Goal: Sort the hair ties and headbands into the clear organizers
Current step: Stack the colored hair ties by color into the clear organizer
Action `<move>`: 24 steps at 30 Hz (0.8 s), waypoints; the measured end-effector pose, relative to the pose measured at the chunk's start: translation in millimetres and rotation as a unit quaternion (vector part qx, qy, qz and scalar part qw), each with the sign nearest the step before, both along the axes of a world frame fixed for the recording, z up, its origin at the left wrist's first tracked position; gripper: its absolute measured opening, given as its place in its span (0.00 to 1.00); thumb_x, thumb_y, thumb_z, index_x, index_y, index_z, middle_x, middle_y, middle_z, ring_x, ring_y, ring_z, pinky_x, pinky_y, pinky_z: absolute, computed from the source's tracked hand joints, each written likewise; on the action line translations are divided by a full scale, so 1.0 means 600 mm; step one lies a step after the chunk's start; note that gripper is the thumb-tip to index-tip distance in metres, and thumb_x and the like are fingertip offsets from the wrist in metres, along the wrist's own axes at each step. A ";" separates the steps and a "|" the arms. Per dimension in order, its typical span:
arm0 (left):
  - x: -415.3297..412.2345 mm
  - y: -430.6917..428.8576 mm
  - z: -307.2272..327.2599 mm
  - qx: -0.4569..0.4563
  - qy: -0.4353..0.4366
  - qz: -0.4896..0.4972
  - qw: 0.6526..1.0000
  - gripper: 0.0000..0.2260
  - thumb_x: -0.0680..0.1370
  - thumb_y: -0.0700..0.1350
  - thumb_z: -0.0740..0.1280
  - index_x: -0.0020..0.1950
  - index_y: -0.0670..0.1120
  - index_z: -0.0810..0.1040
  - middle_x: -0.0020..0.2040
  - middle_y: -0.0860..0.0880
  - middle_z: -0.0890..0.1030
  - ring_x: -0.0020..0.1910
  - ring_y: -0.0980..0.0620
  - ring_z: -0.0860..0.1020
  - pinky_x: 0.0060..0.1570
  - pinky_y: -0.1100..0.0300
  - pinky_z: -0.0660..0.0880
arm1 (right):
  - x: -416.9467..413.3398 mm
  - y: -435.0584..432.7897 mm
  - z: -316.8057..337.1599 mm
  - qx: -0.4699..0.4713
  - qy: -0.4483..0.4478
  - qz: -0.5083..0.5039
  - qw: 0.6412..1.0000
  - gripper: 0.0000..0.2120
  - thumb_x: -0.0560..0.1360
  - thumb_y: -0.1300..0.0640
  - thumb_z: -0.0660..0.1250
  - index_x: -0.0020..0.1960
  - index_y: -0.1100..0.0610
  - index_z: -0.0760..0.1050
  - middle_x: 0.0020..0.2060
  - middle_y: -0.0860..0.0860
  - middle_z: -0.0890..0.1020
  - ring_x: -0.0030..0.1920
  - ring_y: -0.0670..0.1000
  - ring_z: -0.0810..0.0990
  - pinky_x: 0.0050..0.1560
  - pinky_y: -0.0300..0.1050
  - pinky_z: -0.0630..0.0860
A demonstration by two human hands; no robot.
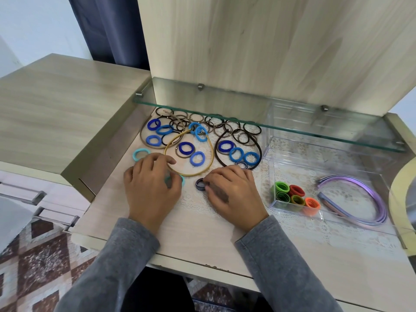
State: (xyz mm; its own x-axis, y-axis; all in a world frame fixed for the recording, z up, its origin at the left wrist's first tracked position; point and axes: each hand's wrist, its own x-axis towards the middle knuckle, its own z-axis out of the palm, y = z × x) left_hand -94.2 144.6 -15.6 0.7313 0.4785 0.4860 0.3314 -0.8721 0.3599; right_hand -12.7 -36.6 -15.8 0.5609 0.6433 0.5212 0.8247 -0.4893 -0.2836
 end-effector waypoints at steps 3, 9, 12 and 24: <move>-0.003 0.017 0.004 0.009 -0.009 0.029 0.999 0.08 0.74 0.46 0.66 0.53 0.49 0.79 0.54 0.48 0.80 0.53 0.45 0.78 0.54 0.48 0.71 | 0.003 0.000 0.004 0.021 0.010 -0.085 0.996 0.12 0.76 0.51 0.61 0.55 0.52 0.79 0.52 0.46 0.80 0.54 0.49 0.74 0.53 0.49 0.69; -0.018 0.062 -0.003 -0.047 -0.021 0.046 0.998 0.11 0.75 0.42 0.66 0.57 0.45 0.78 0.57 0.46 0.78 0.49 0.41 0.77 0.42 0.51 0.75 | 0.018 0.003 -0.005 0.031 0.053 -0.250 0.966 0.14 0.76 0.56 0.64 0.57 0.62 0.75 0.54 0.57 0.77 0.54 0.56 0.72 0.56 0.52 0.72; -0.019 0.062 -0.005 -0.073 -0.016 0.064 0.995 0.12 0.74 0.40 0.67 0.57 0.43 0.77 0.57 0.43 0.77 0.51 0.40 0.75 0.46 0.49 0.74 | 0.020 0.005 -0.006 0.017 0.057 -0.264 0.963 0.14 0.76 0.55 0.64 0.55 0.64 0.75 0.54 0.59 0.76 0.54 0.57 0.70 0.57 0.52 0.71; -0.020 0.068 -0.014 -0.106 -0.007 0.094 0.990 0.07 0.71 0.42 0.70 0.48 0.44 0.76 0.51 0.43 0.76 0.50 0.39 0.74 0.53 0.46 0.71 | 0.023 0.006 -0.014 0.034 0.051 -0.270 0.961 0.11 0.75 0.56 0.65 0.50 0.64 0.77 0.53 0.62 0.76 0.52 0.60 0.70 0.54 0.56 0.72</move>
State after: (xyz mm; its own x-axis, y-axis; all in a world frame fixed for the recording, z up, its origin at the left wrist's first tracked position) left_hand -105.9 185.6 -24.1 0.6138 0.6974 0.3699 0.4744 -0.7004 0.5333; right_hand 1.2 -32.7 -23.9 0.8537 0.2099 0.4766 0.4220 -0.8152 -0.3967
